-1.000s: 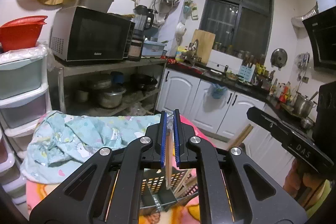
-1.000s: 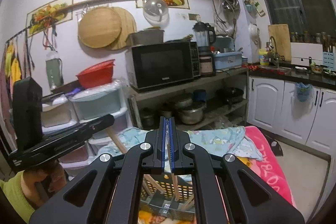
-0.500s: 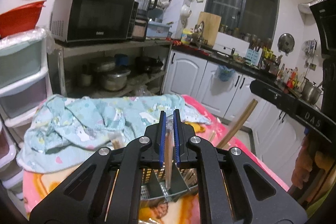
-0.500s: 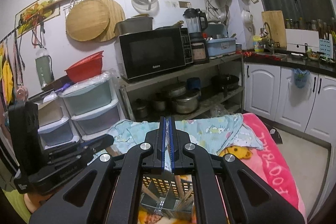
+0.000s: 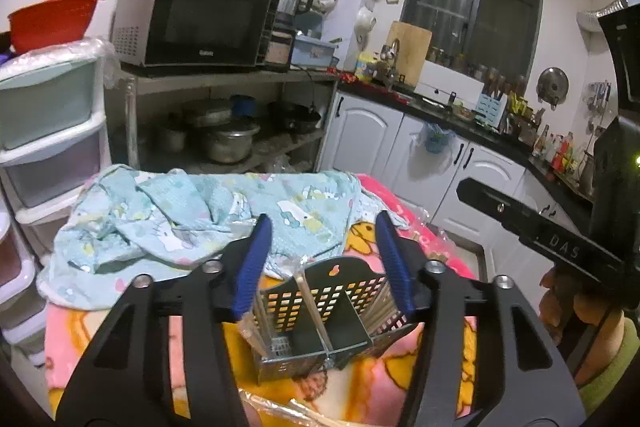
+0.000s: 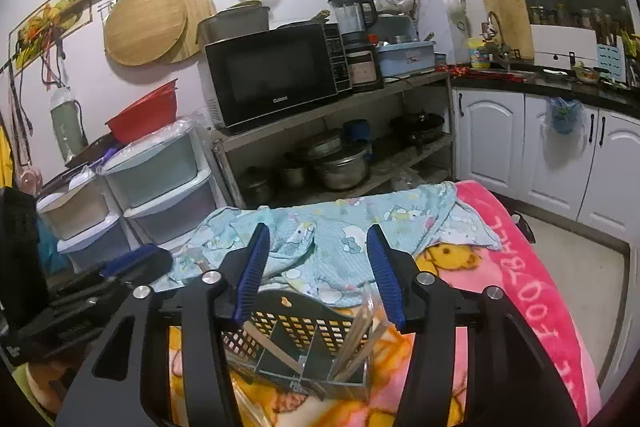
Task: Organize utensils
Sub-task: 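Raise both open tools and move them back toward the chopstick pile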
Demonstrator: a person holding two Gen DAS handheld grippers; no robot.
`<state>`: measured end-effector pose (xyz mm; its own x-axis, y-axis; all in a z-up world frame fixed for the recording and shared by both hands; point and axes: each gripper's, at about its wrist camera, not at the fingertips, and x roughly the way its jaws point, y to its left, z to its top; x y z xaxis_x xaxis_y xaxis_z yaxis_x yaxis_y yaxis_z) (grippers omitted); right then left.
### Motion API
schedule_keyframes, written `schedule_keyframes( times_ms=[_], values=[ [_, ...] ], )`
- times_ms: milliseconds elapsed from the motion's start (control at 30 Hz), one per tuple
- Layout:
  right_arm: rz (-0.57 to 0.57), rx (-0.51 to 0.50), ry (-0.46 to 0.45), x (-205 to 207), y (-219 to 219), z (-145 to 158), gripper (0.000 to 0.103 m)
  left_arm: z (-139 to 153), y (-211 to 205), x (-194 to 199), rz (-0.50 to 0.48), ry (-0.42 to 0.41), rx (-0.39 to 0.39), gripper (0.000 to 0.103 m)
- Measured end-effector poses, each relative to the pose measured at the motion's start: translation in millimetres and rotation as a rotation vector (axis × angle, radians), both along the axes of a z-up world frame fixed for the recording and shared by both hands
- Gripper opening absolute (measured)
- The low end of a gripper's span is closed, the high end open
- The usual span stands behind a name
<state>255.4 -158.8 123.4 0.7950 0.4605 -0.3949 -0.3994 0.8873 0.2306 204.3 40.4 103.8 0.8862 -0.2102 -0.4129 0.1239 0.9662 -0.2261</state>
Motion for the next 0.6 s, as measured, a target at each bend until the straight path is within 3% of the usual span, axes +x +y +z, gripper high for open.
schedule_keyframes(
  times_ms=[33, 233, 600],
  values=[
    [-0.005, 0.003, -0.001, -2, -2, 0, 0.056, 2, 1, -3, 0.003, -0.008, -0.002, 0.063],
    [-0.041, 0.013, -0.031, -20, -19, 3, 0.069, 7, 9, -18, 0.043, -0.016, -0.024, 0.092],
    [-0.046, -0.011, -0.072, -52, -30, 8, 0.079, 11, 27, -45, 0.101, -0.022, -0.033, 0.092]
  ],
)
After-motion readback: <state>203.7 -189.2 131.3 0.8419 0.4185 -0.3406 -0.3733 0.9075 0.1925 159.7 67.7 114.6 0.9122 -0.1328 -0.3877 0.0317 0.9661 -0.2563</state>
